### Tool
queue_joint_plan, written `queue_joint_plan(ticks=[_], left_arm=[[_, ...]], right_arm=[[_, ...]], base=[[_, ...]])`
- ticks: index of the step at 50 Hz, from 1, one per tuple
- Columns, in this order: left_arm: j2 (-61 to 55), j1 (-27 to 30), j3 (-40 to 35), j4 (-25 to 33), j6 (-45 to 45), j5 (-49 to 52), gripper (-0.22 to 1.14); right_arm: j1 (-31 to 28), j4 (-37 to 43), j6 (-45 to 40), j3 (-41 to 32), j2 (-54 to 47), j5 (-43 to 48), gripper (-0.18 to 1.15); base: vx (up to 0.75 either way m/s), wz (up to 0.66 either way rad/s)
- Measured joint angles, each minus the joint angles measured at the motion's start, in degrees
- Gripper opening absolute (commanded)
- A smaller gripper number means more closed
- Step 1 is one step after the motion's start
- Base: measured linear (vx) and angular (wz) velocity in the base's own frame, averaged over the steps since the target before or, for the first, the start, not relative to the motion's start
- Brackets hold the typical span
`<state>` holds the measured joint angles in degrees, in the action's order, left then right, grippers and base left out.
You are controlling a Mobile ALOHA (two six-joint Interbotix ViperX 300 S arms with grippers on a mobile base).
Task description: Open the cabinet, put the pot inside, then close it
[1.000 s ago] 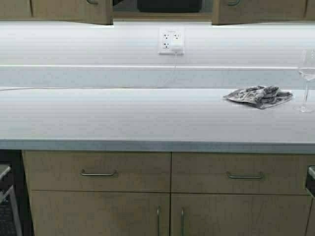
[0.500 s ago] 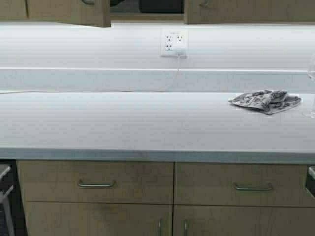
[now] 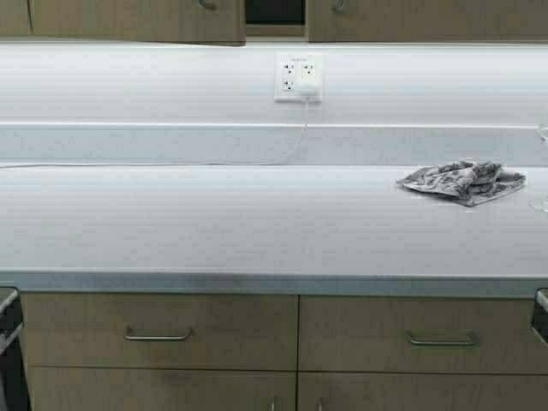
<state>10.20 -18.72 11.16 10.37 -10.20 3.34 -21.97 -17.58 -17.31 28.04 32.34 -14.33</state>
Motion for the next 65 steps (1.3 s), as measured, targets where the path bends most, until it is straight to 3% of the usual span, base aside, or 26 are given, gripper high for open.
queue_joint_plan(ticks=[9,23,41,46,54,65], left_arm=[[1.85,-2.11,1.93,0.18,0.09,0.26,0.04],[12.04,-2.90,13.62,0.09,0.09,-1.67,0.04],[13.54,-3.43,15.29,0.00,-0.62,-2.99,0.04],[11.69,-3.52,14.94,0.00,-0.62,-3.60,0.04],[10.11,-3.16,14.94,0.00,-0.62,-3.69,0.04],[9.76,-3.25,14.94,-0.09,-0.44,-3.78,0.04]], right_arm=[[-0.18,0.09,0.09,1.67,1.85,-0.44,0.07],[-0.53,0.09,0.00,1.41,0.09,3.16,0.07],[-0.97,0.26,0.09,-21.71,-21.36,4.83,0.07],[-0.70,0.09,0.26,-24.35,-23.91,3.08,0.07],[-0.44,0.18,0.18,-21.45,-20.30,0.00,0.07],[-0.53,-0.09,0.26,-9.67,-8.44,-0.35,0.07]], base=[[0.07,0.00],[0.08,-0.02],[0.06,0.00],[0.06,0.03],[0.06,0.03],[0.06,0.01]])
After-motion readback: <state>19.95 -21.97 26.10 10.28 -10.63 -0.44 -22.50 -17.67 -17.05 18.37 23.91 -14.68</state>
